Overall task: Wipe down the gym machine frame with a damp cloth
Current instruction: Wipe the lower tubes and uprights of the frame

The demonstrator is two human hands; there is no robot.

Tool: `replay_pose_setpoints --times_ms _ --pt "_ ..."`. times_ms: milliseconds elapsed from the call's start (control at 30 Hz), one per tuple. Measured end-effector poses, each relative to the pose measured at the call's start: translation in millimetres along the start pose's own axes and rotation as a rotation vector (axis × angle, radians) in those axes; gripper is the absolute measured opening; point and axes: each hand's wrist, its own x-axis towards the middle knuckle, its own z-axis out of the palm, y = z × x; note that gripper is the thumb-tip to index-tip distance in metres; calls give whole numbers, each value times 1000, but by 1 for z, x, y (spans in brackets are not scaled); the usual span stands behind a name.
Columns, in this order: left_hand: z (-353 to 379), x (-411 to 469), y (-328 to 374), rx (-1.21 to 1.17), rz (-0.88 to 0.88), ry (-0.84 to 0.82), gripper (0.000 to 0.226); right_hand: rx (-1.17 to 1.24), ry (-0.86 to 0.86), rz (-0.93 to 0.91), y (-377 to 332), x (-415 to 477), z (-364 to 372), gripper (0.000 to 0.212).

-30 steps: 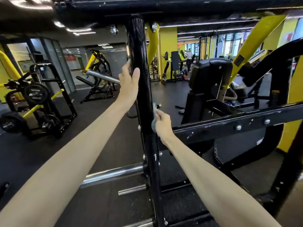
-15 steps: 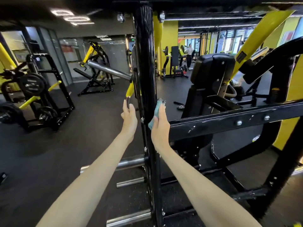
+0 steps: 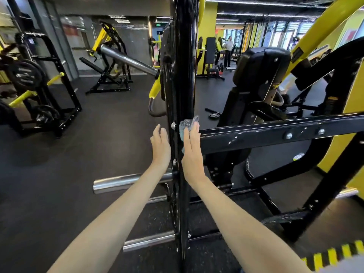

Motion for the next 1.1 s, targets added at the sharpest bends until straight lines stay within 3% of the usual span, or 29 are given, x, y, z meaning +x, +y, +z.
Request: replay_pose_setpoints --times_ms 33,100,200,267,400,533,567,633,733,800,900,1000,1100 --pt "0 0 -3 7 26 1 49 -89 98 34 2 -10 8 79" --pt "0 -5 -11 12 69 -14 47 -326 28 -163 14 -37 27 85" --pt "-1 -14 -20 62 65 -37 46 -219 -7 -122 6 -26 18 59" --pt "-2 -13 -23 62 73 -35 46 -217 -17 9 -7 -3 1 59" --pt "-9 -16 -30 75 81 -44 46 -470 44 -194 20 -42 32 57" --pt "-17 -23 -45 234 89 -152 43 -280 -35 -223 13 -38 14 69" --pt "-19 -22 -48 270 92 -185 43 -256 -16 -138 11 -30 7 68" --pt "-22 -20 -51 292 94 -220 42 -190 43 -148 20 -29 13 62" --pt "-19 -21 -55 310 79 -238 42 -395 -112 -109 34 -66 41 61" --pt "-18 -24 -61 327 78 -263 41 -436 0 6 38 -65 45 60" --pt "-17 -22 -73 302 37 -269 40 -142 -113 3 27 -54 23 52" --pt "-16 -22 -79 276 -7 -259 40 30 -126 28 21 -61 20 68" --pt "-16 -25 -90 289 32 -275 39 15 -169 61 19 -93 41 71"
